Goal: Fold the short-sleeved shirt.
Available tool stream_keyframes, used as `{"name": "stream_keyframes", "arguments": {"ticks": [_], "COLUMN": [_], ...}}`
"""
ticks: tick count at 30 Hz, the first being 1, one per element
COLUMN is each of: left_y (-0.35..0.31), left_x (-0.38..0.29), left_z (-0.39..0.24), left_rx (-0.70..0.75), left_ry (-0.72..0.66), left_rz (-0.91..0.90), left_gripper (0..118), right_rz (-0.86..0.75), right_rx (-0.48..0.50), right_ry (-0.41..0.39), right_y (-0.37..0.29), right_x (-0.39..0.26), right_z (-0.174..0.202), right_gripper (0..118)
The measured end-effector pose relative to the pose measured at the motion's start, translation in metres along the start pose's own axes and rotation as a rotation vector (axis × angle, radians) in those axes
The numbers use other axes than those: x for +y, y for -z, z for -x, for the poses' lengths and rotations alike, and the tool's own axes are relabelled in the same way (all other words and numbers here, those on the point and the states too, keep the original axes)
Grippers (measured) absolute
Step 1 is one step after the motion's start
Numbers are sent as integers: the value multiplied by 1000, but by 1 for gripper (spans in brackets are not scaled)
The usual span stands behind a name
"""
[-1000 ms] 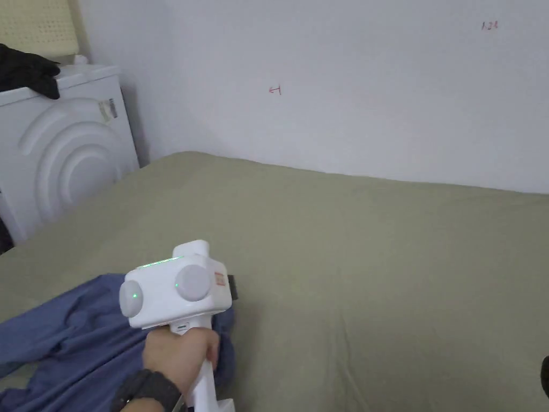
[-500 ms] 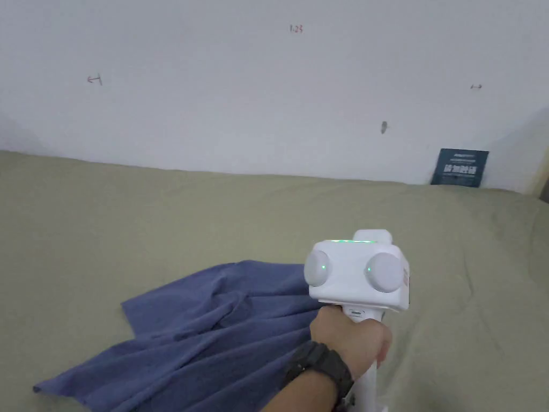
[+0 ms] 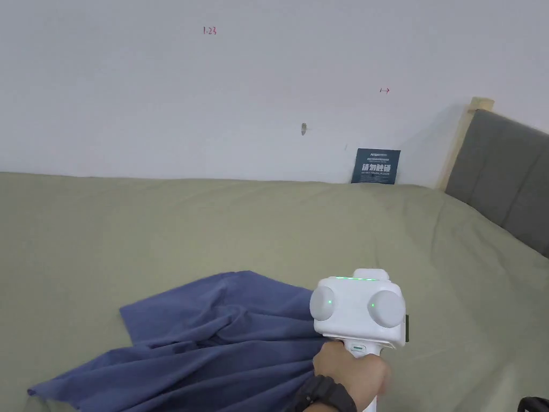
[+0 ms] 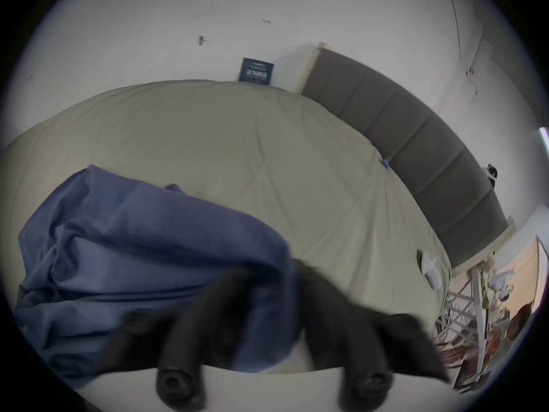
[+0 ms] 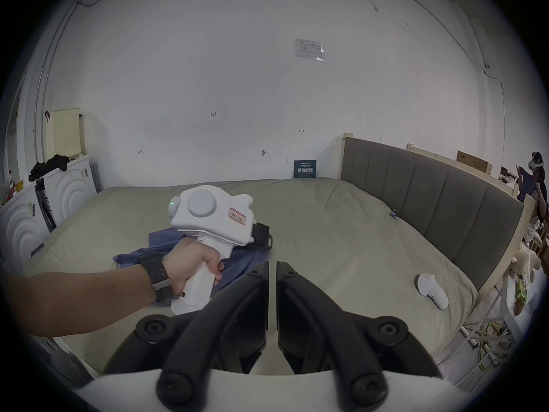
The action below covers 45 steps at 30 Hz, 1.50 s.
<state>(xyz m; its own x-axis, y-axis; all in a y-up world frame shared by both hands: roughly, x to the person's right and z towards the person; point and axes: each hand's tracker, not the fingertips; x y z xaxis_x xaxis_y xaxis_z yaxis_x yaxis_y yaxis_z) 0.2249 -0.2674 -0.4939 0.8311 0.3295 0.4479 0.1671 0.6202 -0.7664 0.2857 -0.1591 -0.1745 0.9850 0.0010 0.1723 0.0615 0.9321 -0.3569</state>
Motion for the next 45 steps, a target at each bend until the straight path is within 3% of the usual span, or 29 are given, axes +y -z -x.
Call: {"name": "stream_keyframes", "arguments": {"ticks": [1,2,8,14,15,16,17,19,25,29,32,33,34,36,37,38,40,45], "left_y": [-9,-20,-149,-319,-336,-355,-371,-394,-426,-412,-381,-368,-353,-322,-307,-291,-256,-195], "left_x": [3,5,-7,-99,-114,-133,-150,-179,-241,-230,-206,-196,-187,-168,-158,-149,-137,-122], "left_z": [7,16,89,169,184,194,203,215,238,240,254,261,271,286,296,307,330,341], "left_rx": [5,4,92,359,415,455,489,574,582,577,487,472,458,461,456,437,359,396], "left_ry": [-22,-36,42,62,44,30,7,-56,-192,-171,-191,-211,-223,-267,-314,-383,-488,-584], "left_rz": [-12,-8,-161,-370,-380,-396,-428,-467,-481,-432,-393,-370,-357,-322,-293,-252,-167,-145], "left_gripper": [95,111,111,106,102,85,63,1,1,1,2,3,13,45,71,83,85,85], "right_rz": [-6,-13,-29,-33,-33,-31,-32,-23,39,30,20,19,19,24,26,28,38,60], "right_rx": [0,10,83,166,181,196,198,220,254,269,266,265,262,249,245,234,216,191], "right_ry": [3,8,-24,-5,-5,-12,-25,-41,-19,-44,-44,-39,-36,-37,-39,-42,-42,-37], "right_y": [-2,-2,-5,-6,-6,-5,-4,0,8,7,11,15,18,27,31,37,48,75], "right_x": [1,3,9,5,5,4,2,-1,-13,-12,-7,-6,-5,-3,-2,-1,-1,-4], "right_z": [4,6,36,66,72,78,83,93,112,116,113,110,108,101,97,93,84,70], "right_gripper": [9,9,9,9,9,9,9,9,9,9,9,9,9,9,9,9,9,9]}}
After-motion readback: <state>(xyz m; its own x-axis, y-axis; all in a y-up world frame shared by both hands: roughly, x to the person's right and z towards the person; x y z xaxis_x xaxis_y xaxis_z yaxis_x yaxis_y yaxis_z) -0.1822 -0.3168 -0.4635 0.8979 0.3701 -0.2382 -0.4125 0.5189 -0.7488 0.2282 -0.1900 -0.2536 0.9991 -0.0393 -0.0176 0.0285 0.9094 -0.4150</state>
